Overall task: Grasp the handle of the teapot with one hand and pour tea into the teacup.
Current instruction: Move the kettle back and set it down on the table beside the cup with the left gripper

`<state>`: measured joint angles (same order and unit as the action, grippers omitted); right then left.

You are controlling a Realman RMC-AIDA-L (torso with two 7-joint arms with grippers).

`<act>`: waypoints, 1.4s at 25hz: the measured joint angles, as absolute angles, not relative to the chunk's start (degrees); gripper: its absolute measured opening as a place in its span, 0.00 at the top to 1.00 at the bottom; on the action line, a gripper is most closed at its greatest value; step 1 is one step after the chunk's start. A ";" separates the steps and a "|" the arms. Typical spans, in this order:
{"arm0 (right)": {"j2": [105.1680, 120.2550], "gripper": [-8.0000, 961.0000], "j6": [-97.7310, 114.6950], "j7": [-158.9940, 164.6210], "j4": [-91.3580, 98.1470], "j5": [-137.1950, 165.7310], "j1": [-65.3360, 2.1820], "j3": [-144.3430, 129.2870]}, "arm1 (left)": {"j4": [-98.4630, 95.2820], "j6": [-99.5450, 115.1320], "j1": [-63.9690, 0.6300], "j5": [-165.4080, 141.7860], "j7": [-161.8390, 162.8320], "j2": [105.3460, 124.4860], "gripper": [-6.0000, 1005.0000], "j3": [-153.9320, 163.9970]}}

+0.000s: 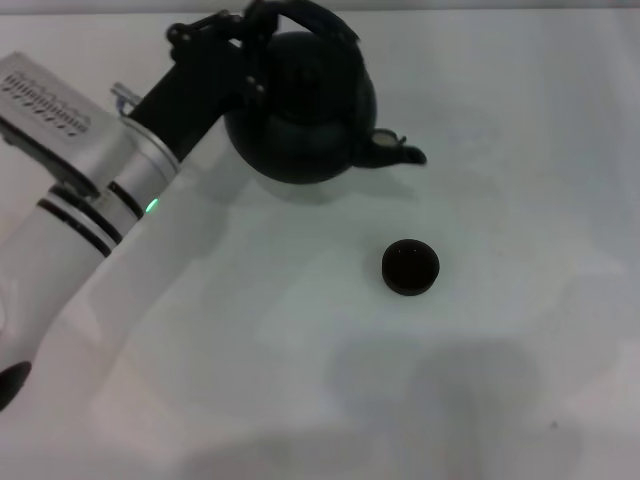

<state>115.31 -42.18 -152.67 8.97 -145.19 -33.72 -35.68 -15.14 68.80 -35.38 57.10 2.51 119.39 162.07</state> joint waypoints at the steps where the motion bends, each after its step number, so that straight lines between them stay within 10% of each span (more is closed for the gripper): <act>1: 115.31 0.12 -42.18 -152.67 8.97 -145.19 -33.72 -35.68 | -15.14 68.80 -35.38 57.10 2.51 119.39 0.89 162.07; 35: 115.23 0.12 -42.10 -152.79 10.20 -145.11 -32.77 -33.39 | -24.07 69.05 -20.46 66.45 4.38 119.43 0.88 161.18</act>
